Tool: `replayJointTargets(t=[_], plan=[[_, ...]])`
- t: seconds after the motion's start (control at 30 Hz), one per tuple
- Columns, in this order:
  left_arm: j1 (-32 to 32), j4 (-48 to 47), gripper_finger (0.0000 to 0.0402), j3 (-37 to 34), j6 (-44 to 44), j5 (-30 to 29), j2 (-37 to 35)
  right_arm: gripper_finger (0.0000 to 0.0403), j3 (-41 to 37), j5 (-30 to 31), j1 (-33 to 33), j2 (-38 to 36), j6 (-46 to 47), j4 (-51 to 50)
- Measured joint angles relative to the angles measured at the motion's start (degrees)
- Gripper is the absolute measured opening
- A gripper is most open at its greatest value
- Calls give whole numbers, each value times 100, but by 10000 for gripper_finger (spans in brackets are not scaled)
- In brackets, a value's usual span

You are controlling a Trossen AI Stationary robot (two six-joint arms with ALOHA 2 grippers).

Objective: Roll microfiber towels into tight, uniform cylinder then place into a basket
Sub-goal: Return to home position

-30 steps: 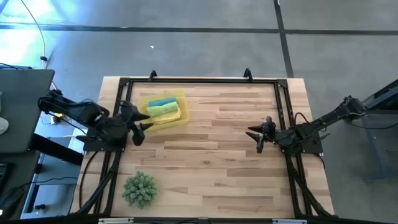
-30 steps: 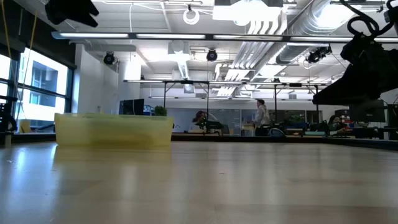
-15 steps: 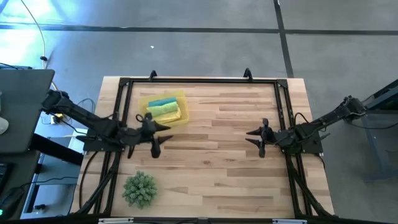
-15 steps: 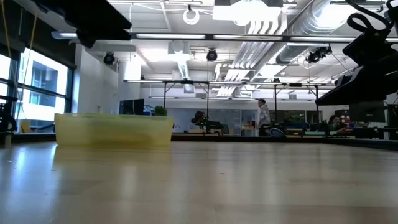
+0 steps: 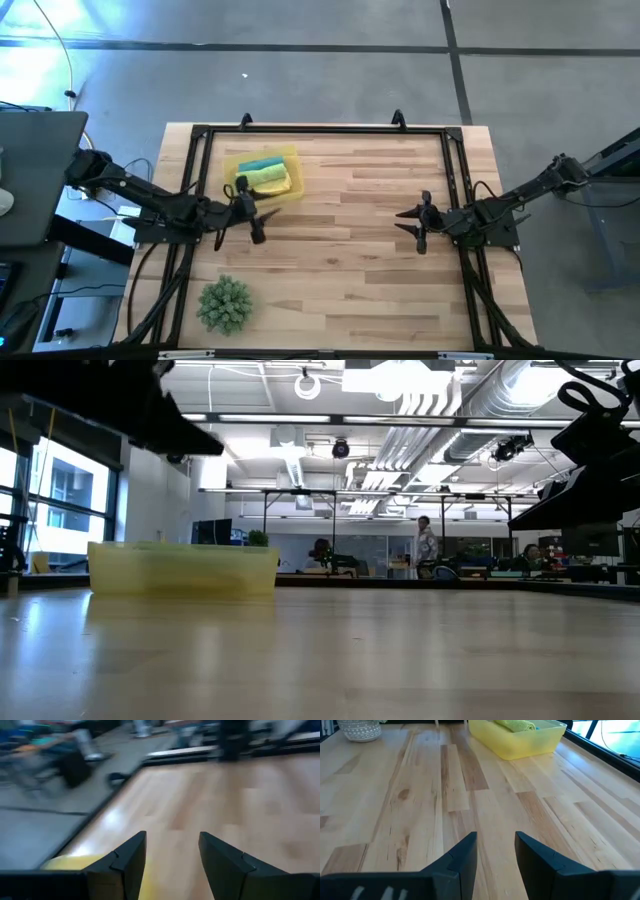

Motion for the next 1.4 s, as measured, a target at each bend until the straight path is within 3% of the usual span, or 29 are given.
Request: replayJointTargets(t=[0.2, 0.57, 1.03, 1.4], plan=[[321, 705, 172, -957, 225, -725, -963, 122, 0, 0, 0, 0, 0, -2], [441, 783, 172, -2056, 224, -782, -2298, 122, 0, 0, 0, 0, -2, -2], [485, 686, 172, -2074, 224, -761, -3199, 122, 0, 2, 0, 0, -2, -2], [1169, 685, 172, -2072, 224, -765, -4336, 122, 0, 2, 0, 0, -2, -3]])
